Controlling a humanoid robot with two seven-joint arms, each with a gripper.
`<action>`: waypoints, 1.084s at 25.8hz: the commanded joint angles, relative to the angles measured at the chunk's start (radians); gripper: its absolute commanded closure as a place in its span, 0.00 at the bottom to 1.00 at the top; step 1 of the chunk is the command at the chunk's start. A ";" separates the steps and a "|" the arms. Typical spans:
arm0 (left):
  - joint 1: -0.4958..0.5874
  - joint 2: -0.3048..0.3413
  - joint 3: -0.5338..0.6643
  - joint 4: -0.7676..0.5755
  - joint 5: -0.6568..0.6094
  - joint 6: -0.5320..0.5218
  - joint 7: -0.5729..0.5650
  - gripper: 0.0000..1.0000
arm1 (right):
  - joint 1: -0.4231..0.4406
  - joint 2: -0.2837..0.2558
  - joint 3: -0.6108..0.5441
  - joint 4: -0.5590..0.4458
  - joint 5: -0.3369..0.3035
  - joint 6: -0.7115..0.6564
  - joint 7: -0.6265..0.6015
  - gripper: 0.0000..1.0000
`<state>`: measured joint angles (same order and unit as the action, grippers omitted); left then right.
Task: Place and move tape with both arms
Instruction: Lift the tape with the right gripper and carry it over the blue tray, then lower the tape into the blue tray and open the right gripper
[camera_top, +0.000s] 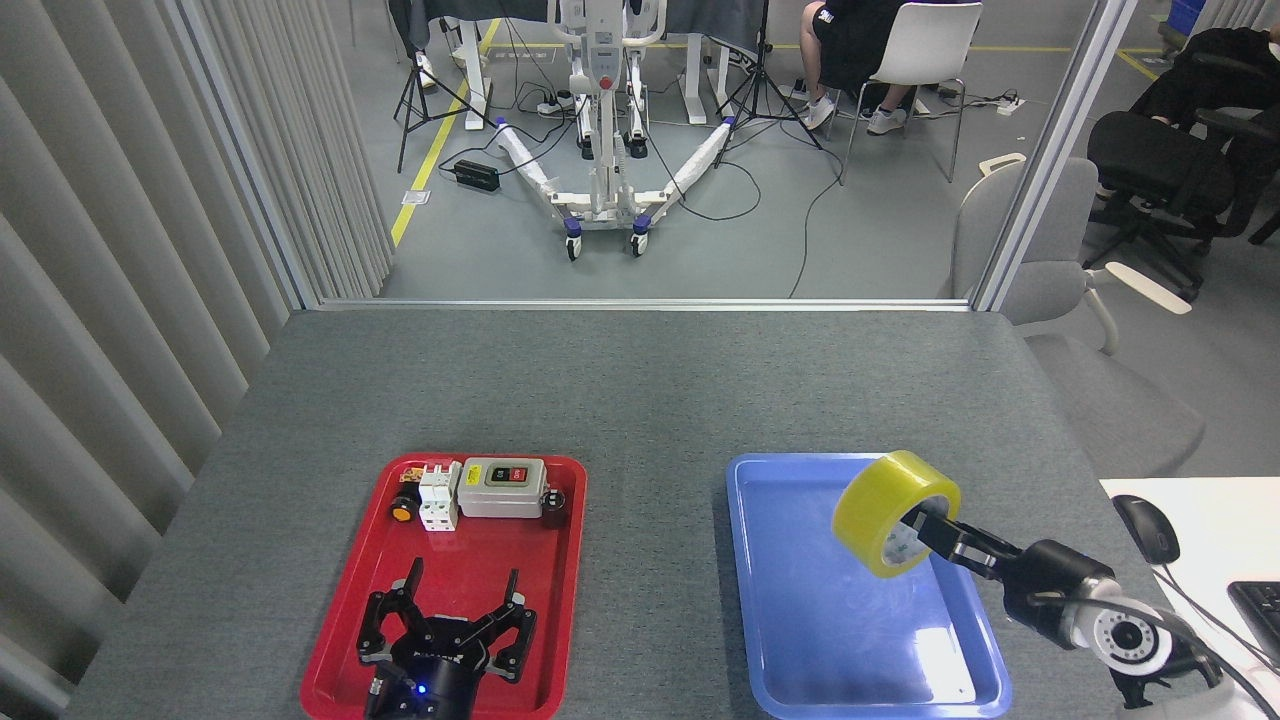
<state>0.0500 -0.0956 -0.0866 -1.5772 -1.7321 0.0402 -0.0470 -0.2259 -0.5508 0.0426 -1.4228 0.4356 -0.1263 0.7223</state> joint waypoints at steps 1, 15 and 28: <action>-0.004 0.002 -0.027 -0.001 0.000 0.000 -0.001 0.00 | -0.158 -0.047 0.190 0.146 0.020 0.128 0.005 1.00; -0.006 0.002 -0.028 0.002 0.002 0.000 -0.001 0.00 | -0.429 -0.130 0.691 0.291 -0.087 0.455 0.120 1.00; -0.009 0.001 -0.028 -0.004 0.002 0.000 -0.001 0.00 | -0.471 -0.043 0.740 0.518 -0.081 0.392 0.075 1.00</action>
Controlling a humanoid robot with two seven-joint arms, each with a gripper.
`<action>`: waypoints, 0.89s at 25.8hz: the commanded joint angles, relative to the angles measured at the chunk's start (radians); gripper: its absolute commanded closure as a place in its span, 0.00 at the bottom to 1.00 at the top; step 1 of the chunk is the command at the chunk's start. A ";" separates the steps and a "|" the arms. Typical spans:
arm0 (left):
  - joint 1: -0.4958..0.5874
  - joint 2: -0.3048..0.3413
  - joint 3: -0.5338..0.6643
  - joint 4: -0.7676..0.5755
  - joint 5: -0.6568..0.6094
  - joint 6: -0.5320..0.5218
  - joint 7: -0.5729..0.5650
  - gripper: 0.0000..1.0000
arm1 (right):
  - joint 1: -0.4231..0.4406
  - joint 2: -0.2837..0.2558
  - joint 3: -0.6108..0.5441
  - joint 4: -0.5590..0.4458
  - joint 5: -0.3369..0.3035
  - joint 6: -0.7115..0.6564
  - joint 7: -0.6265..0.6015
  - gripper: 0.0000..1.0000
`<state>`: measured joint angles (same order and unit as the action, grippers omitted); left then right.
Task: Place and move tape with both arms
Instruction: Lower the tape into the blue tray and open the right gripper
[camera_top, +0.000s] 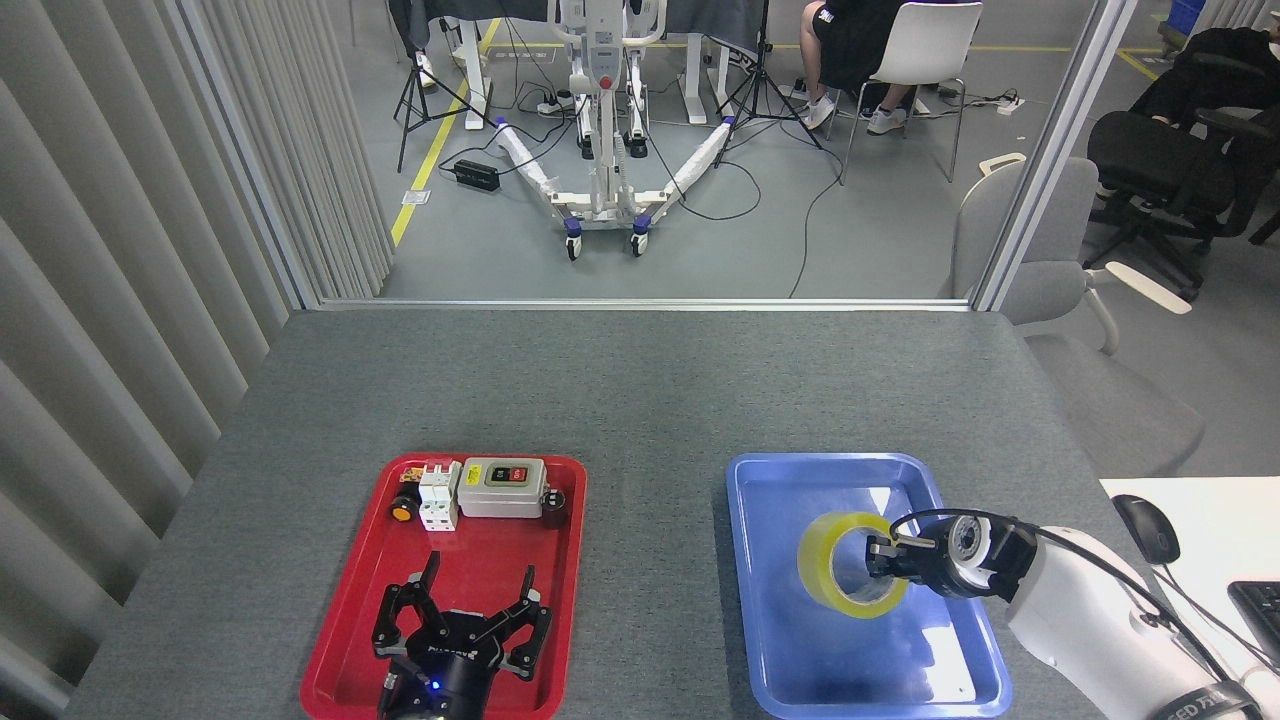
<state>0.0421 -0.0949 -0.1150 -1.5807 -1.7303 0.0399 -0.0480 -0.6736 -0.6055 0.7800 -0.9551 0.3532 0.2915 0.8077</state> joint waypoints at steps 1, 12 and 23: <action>-0.001 0.000 0.000 -0.001 0.000 0.000 0.000 0.00 | -0.027 0.016 0.002 0.070 0.001 -0.029 -0.010 1.00; 0.004 0.000 0.000 -0.002 0.000 0.000 0.000 0.00 | -0.060 0.027 -0.007 0.148 0.004 -0.103 -0.015 0.77; 0.009 0.000 0.000 -0.002 0.000 0.000 0.000 0.00 | -0.050 0.026 -0.008 0.142 0.006 -0.110 -0.016 0.62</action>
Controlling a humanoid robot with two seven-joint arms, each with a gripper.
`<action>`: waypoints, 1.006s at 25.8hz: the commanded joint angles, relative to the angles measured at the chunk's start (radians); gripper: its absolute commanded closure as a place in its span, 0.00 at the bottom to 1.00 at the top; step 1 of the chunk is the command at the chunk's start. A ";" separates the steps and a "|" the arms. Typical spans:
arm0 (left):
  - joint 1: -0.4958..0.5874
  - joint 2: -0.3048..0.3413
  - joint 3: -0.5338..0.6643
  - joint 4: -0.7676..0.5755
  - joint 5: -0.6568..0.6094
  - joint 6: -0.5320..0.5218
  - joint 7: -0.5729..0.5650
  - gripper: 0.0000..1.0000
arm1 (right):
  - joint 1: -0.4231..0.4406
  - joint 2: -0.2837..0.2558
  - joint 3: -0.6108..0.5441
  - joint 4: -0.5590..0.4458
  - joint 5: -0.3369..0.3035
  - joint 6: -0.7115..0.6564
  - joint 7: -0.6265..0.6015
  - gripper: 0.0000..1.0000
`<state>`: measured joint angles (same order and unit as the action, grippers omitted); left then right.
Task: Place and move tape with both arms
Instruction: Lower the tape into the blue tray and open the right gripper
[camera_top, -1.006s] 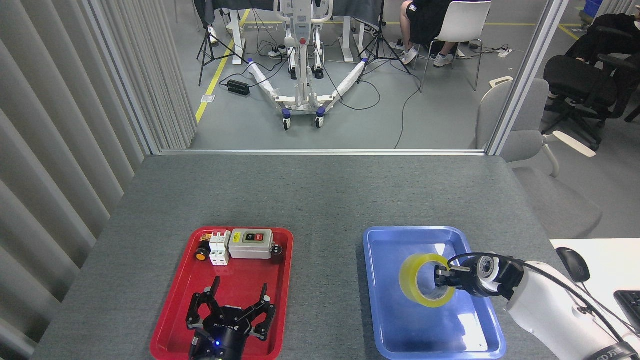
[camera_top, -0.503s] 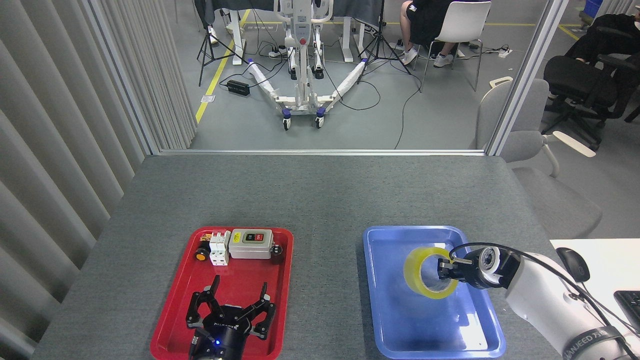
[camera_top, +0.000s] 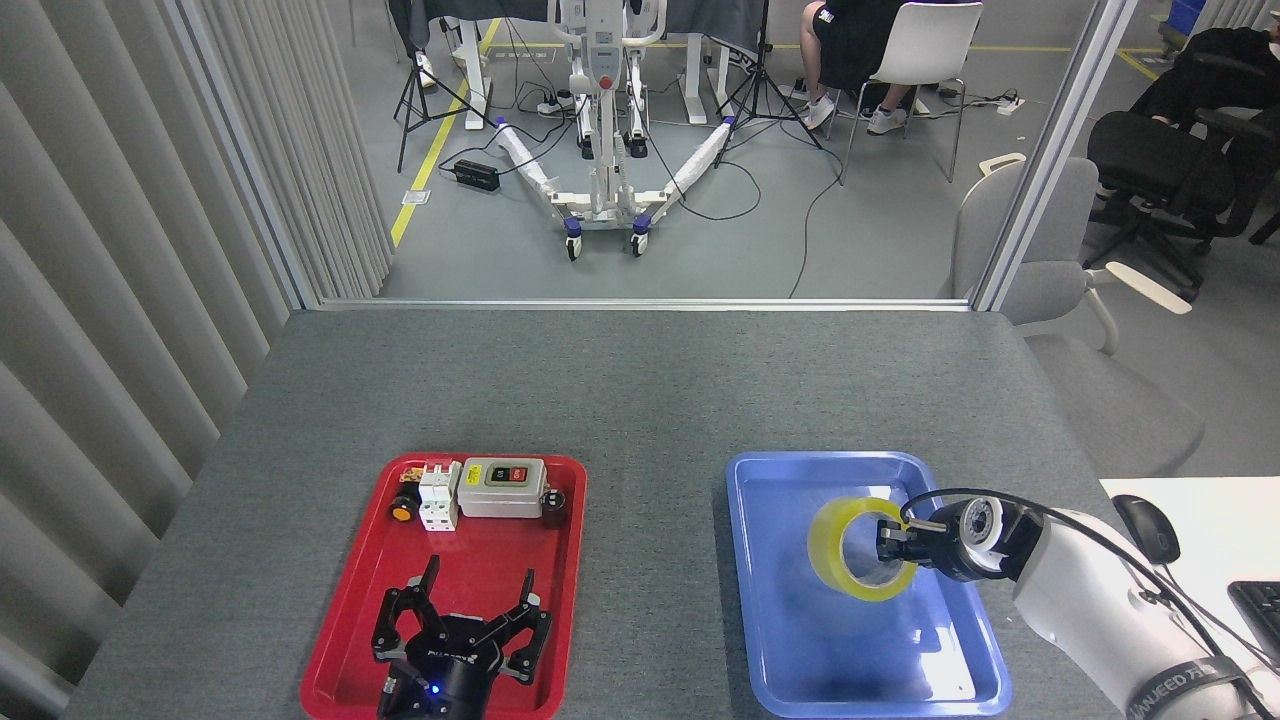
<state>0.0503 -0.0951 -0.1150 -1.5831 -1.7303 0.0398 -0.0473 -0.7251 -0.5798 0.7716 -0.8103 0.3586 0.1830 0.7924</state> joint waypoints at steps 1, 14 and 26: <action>0.000 0.002 0.000 0.000 0.000 0.000 0.000 0.00 | 0.001 0.000 -0.002 -0.003 0.000 -0.002 -0.002 0.61; 0.006 0.000 0.002 -0.060 0.005 -0.001 0.000 0.00 | -0.004 0.005 -0.003 -0.024 0.002 -0.016 -0.045 0.46; 0.003 0.000 -0.002 -0.106 0.212 0.000 0.000 0.00 | 0.225 -0.023 -0.279 -0.265 0.411 -0.063 -0.490 0.02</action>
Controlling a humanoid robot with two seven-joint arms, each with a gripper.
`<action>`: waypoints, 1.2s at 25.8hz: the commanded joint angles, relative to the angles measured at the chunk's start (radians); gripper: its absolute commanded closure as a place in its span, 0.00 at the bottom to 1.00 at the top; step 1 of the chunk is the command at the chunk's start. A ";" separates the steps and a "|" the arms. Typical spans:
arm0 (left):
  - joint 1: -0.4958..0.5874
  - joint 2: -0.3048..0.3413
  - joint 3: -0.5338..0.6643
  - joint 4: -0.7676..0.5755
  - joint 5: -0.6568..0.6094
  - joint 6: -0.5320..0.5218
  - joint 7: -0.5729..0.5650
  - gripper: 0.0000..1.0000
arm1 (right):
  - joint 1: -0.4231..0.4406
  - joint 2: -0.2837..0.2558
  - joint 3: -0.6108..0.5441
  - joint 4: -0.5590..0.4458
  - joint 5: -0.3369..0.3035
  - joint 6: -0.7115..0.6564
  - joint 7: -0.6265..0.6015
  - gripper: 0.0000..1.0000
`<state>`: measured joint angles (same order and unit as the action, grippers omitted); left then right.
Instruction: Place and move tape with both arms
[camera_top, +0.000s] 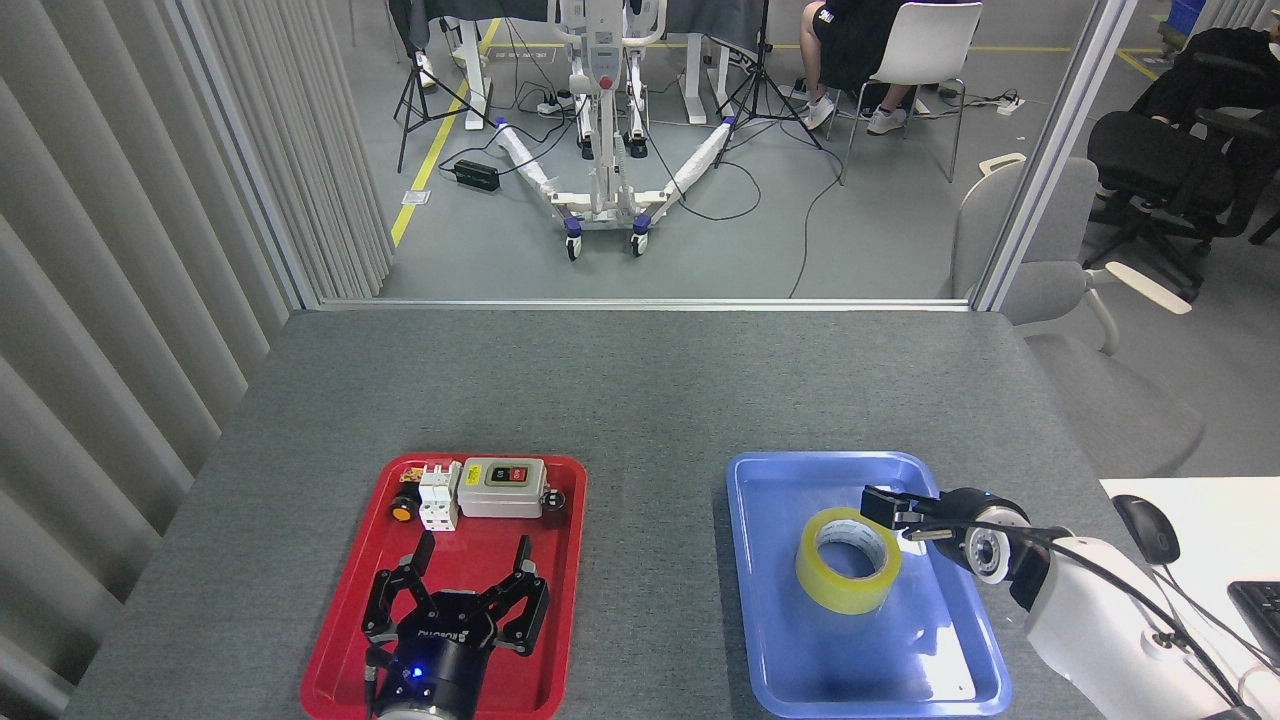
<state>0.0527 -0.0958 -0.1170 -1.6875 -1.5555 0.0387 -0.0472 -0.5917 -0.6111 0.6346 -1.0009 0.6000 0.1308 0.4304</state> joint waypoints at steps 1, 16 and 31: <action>0.001 0.001 0.000 0.003 0.037 0.003 0.000 0.00 | 0.147 0.033 -0.225 -0.113 0.251 -0.029 -0.159 0.01; 0.004 0.004 0.003 0.025 0.029 0.015 0.000 0.00 | 0.515 0.356 -0.639 -0.634 0.929 -0.168 -0.458 0.00; 0.004 0.007 0.003 0.025 0.029 0.017 0.000 0.00 | 0.702 0.341 -0.799 -0.625 0.684 -0.252 -0.492 0.00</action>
<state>0.0567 -0.0891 -0.1135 -1.6629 -1.5263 0.0556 -0.0478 0.1120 -0.2586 -0.1661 -1.6307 1.2877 -0.2079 -0.1066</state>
